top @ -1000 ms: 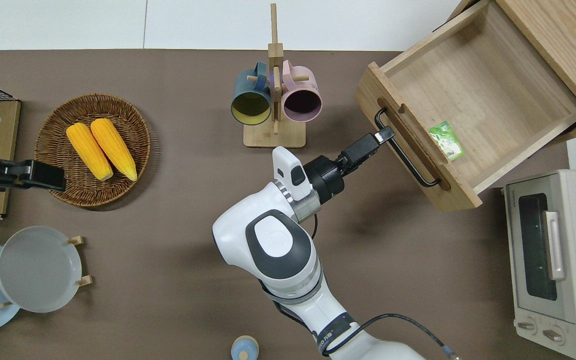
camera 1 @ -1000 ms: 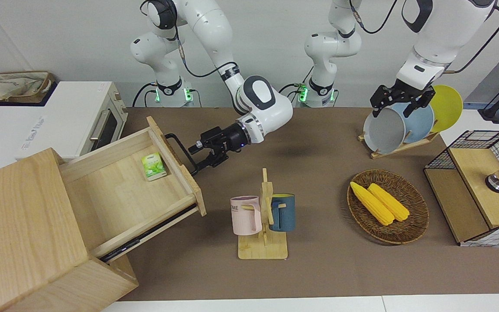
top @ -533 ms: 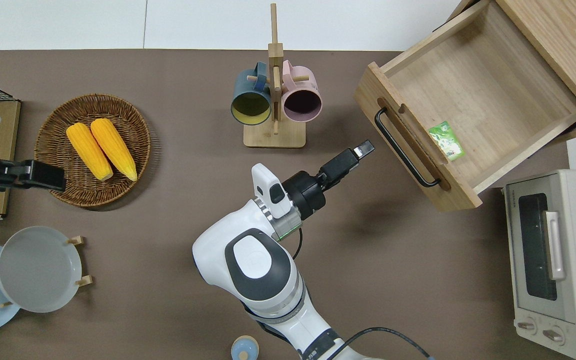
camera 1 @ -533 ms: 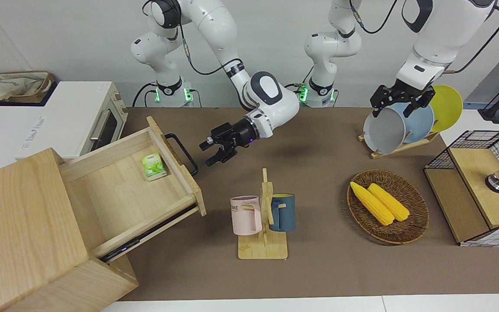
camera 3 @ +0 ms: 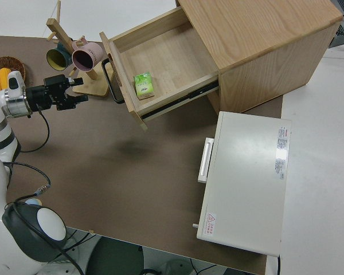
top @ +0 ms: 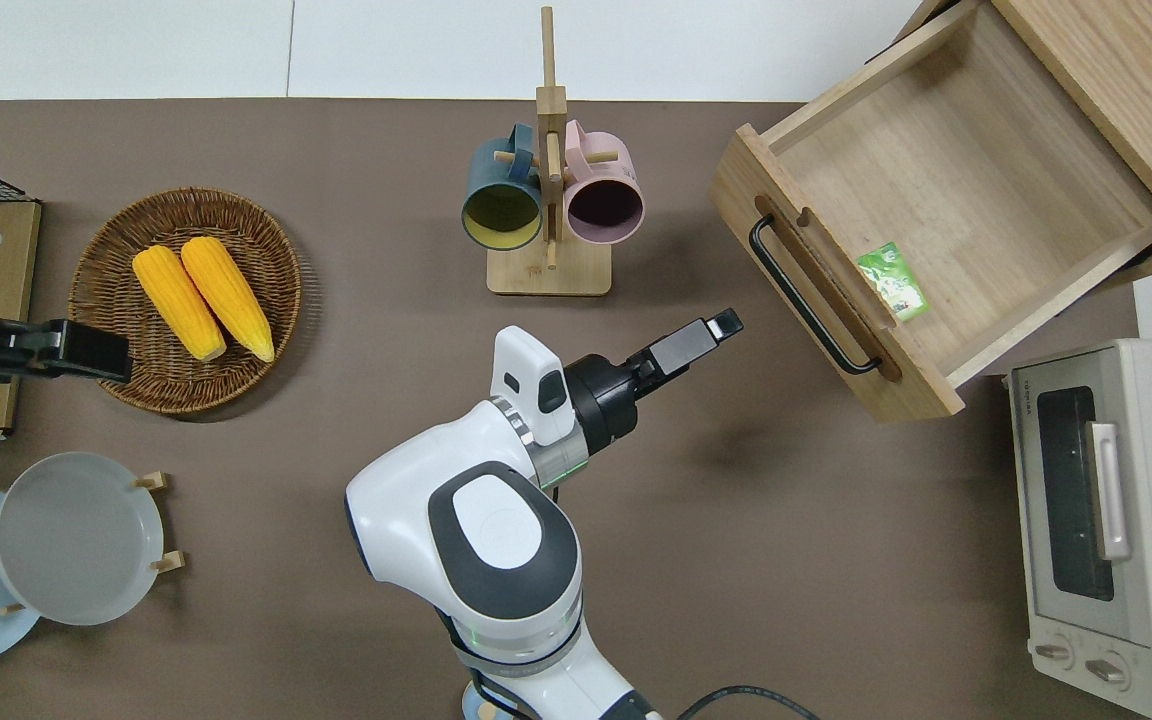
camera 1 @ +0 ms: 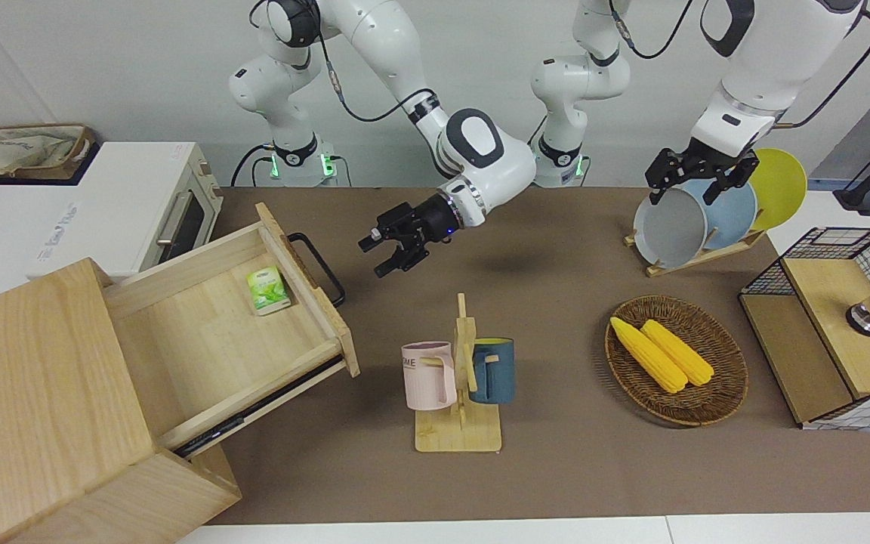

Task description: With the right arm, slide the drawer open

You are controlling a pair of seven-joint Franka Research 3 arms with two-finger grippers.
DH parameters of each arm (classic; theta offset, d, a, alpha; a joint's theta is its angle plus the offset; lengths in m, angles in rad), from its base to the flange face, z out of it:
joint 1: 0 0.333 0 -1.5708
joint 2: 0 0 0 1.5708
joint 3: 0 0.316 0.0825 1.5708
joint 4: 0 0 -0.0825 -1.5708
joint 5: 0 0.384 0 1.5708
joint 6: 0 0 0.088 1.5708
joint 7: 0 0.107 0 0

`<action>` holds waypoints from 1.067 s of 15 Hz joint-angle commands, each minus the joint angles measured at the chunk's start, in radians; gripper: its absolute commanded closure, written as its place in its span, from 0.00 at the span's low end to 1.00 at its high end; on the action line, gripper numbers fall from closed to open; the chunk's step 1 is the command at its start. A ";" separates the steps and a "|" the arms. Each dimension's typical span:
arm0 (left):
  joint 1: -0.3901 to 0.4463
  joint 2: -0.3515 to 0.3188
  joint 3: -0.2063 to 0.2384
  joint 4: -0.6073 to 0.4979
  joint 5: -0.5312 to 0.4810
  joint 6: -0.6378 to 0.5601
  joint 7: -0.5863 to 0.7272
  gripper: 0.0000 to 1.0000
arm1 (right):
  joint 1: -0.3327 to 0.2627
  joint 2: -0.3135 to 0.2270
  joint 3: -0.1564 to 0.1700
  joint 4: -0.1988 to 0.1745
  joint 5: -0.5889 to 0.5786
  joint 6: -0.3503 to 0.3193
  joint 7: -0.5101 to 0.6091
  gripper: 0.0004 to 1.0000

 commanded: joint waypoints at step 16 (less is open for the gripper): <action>0.005 0.011 -0.007 0.024 0.017 -0.020 0.010 0.01 | -0.466 -0.376 0.000 0.006 0.946 0.145 -0.363 0.01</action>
